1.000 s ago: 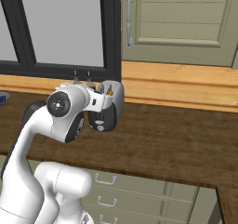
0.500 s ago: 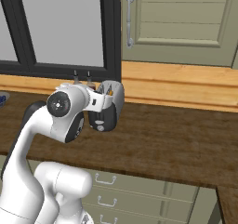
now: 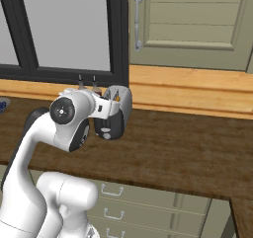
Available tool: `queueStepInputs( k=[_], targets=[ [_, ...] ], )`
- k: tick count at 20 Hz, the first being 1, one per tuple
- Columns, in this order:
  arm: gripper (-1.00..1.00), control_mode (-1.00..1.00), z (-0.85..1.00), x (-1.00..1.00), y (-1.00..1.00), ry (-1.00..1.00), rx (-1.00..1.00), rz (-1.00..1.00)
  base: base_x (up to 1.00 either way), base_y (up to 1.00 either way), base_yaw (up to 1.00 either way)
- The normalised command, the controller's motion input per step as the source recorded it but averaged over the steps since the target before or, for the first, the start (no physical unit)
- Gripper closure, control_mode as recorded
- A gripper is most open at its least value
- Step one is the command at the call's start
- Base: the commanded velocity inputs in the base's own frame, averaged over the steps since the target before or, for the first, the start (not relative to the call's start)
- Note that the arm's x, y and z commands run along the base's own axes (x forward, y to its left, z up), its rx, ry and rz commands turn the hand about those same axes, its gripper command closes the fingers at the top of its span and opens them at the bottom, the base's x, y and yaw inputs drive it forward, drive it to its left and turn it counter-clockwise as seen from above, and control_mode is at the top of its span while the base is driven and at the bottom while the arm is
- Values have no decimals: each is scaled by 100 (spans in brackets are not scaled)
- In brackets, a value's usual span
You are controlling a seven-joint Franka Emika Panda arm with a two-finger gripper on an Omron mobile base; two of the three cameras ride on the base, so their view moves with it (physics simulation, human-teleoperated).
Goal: Start the toaster. Once the lever pops up, take the bread to the plate on the dining counter.
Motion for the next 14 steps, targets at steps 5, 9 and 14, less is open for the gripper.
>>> queueStepInputs(
  k=[5,9,14],
  targets=[
    [100,-100,0,0,0,0,0,0,0,0,0],
    [100,-100,0,0,0,0,0,0,0,0,0],
    [100,-100,0,0,0,0,0,0,0,0,0]
  ],
)
